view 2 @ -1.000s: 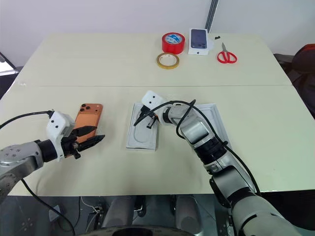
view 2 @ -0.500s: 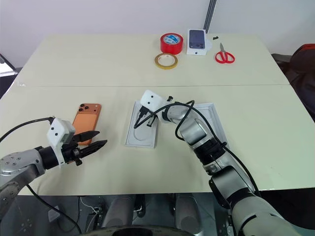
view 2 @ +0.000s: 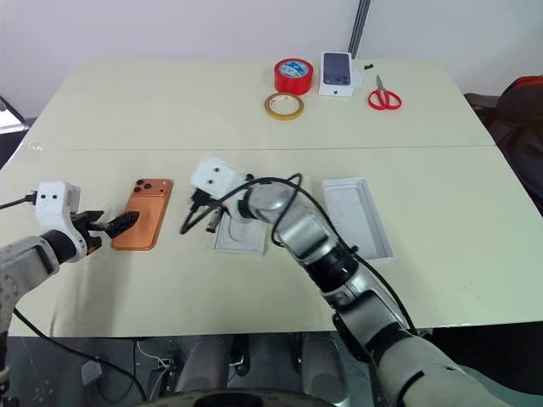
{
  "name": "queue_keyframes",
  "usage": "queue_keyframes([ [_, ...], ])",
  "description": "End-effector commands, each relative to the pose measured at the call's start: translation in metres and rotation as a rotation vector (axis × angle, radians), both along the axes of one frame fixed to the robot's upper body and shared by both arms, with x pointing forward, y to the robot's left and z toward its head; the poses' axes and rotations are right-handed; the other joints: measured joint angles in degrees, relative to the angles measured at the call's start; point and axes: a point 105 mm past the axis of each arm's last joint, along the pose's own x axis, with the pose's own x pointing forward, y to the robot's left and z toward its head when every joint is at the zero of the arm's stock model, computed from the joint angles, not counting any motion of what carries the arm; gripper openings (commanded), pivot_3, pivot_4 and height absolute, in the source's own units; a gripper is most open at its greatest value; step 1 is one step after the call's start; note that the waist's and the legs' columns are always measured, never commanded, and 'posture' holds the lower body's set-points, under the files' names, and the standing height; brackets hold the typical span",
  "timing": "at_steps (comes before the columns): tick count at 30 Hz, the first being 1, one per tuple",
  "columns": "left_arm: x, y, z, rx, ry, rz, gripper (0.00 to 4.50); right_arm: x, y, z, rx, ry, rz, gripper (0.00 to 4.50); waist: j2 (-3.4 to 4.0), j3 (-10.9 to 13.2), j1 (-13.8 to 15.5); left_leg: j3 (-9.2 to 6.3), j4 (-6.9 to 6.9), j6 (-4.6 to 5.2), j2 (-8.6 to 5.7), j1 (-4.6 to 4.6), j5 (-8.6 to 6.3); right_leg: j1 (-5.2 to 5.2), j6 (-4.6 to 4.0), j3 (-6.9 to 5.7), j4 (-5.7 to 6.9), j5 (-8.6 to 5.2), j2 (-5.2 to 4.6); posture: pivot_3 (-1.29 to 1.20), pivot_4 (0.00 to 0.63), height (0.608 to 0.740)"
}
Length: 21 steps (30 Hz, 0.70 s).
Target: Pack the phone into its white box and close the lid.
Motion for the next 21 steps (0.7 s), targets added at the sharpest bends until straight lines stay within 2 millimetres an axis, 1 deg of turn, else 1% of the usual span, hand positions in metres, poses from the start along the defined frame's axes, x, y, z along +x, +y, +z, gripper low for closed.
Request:
queue_keyframes([
  [1,0.001,0.005,0.001,-0.029,0.068,0.029,4.45,0.0,0.022,0.0,-0.035,-0.042,0.023,0.0,-0.07,-0.03,0.09,0.01,0.0,-0.01,-0.01,-0.01,0.01,0.0,0.0,-0.01,0.0,0.0,0.0,0.0,0.15,0.74],
  [3,-0.001,-0.001,-0.007,-0.063,0.141,0.001,4.45,-0.003,0.031,-0.005,-0.06,-0.024,0.044,0.0,-0.08,-0.04,0.07,0.02,0.01,-0.01,-0.03,-0.01,0.01,0.02,0.0,-0.01,0.0,0.0,-0.01,0.0,0.15,0.74],
  [6,0.0,-0.013,-0.011,-0.116,0.186,-0.046,4.45,-0.002,0.034,-0.014,-0.1,-0.021,0.058,0.0,-0.08,-0.05,0.11,0.0,-0.01,-0.03,-0.02,0.0,0.01,0.02,0.0,-0.01,0.01,0.0,-0.02,0.0,0.15,0.74],
  [10,-0.004,-0.041,-0.012,-0.19,0.223,-0.162,4.45,-0.003,0.032,-0.027,-0.141,-0.005,0.063,0.0,-0.09,-0.07,0.11,-0.04,-0.01,-0.04,-0.03,0.04,0.02,0.08,0.0,-0.01,0.02,0.0,-0.04,0.0,0.15,0.74],
  [16,-0.014,-0.072,-0.017,-0.24,0.268,-0.273,4.45,-0.004,0.029,-0.029,-0.145,0.004,0.066,0.0,-0.1,-0.1,0.24,-0.1,-0.01,-0.05,-0.05,0.11,0.02,0.18,0.0,-0.01,0.04,0.0,-0.06,0.0,0.15,0.74],
  [18,-0.016,-0.078,-0.02,-0.251,0.282,-0.285,4.45,-0.004,0.028,-0.028,-0.146,0.004,0.068,0.0,-0.1,-0.1,0.33,-0.1,-0.02,-0.04,-0.06,0.23,0.02,0.31,0.0,-0.01,0.02,0.0,-0.07,0.0,0.15,0.74],
  [19,-0.016,-0.081,-0.02,-0.261,0.283,-0.292,4.45,-0.004,0.028,-0.028,-0.146,0.004,0.068,0.0,-0.1,-0.1,0.35,-0.11,-0.05,-0.04,-0.06,0.34,0.01,0.44,0.0,-0.02,-0.02,0.0,-0.08,0.0,0.15,0.74],
  [21,-0.015,-0.09,-0.018,-0.291,0.273,-0.316,4.45,-0.004,0.027,-0.028,-0.148,0.005,0.07,0.0,-0.1,-0.13,0.36,-0.11,-0.17,-0.02,-0.08,0.9,-0.04,0.91,0.02,-0.02,-0.13,-0.05,-0.1,0.0,0.15,0.74],
])
